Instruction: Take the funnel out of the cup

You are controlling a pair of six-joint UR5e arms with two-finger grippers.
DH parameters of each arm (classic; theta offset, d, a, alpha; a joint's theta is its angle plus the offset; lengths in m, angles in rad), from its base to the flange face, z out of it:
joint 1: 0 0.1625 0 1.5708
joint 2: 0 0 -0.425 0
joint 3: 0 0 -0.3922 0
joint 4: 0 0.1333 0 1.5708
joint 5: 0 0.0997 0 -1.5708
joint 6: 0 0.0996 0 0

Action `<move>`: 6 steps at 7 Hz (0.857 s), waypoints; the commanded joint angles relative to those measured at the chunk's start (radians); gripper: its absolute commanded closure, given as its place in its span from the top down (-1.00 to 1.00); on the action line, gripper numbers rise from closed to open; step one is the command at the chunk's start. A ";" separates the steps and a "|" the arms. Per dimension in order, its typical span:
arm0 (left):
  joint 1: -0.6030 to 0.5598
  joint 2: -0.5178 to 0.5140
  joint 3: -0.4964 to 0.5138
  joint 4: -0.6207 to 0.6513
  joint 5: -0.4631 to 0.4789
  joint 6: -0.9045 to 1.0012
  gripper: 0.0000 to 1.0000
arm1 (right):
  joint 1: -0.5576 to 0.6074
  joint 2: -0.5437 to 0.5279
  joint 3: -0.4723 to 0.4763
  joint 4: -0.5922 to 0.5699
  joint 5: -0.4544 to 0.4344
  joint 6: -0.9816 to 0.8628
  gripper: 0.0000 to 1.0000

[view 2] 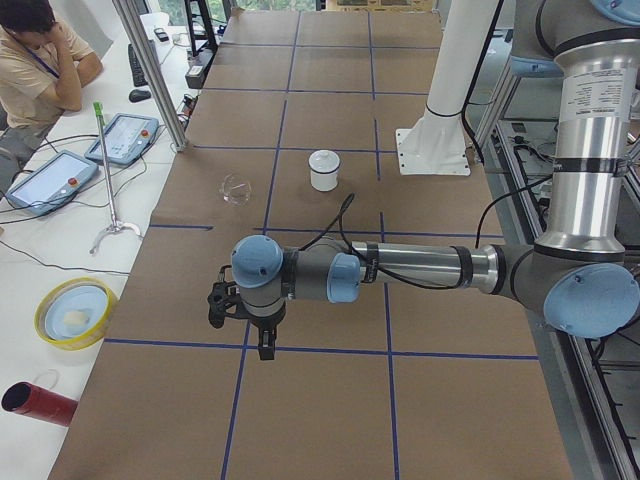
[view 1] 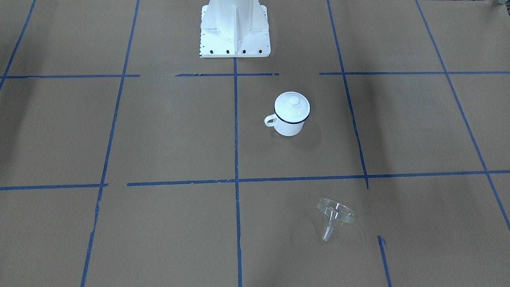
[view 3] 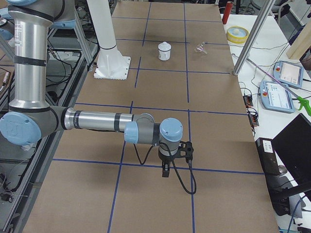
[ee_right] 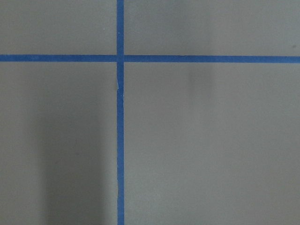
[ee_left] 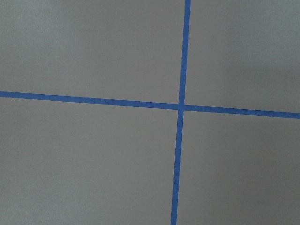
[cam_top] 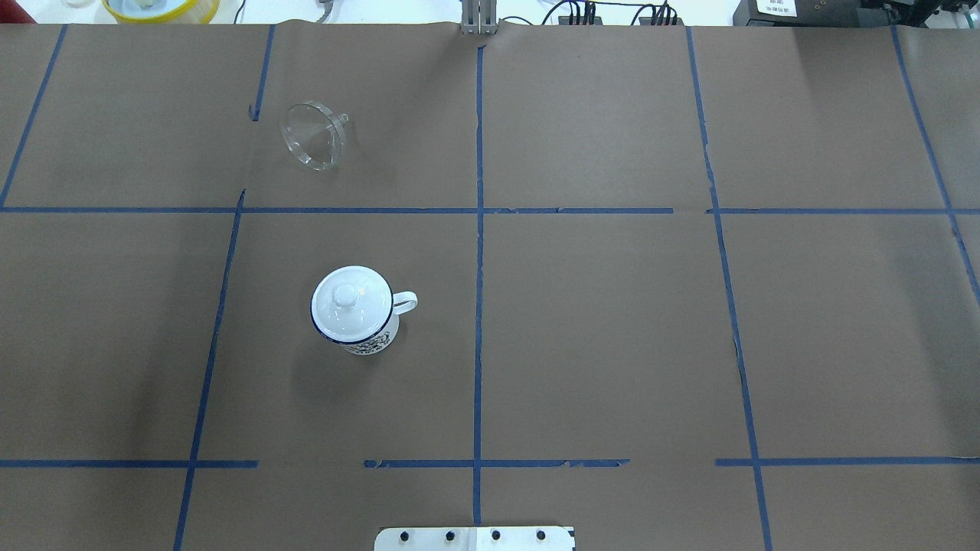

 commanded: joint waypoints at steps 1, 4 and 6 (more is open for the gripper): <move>0.000 -0.003 0.001 0.003 0.001 0.000 1.00 | 0.000 0.000 0.000 0.000 0.000 0.000 1.00; 0.000 -0.006 -0.012 0.002 0.000 0.000 1.00 | 0.000 0.000 0.000 0.000 0.000 0.000 1.00; 0.000 -0.017 -0.003 0.000 0.001 0.006 1.00 | 0.000 0.000 -0.002 0.000 0.000 0.000 1.00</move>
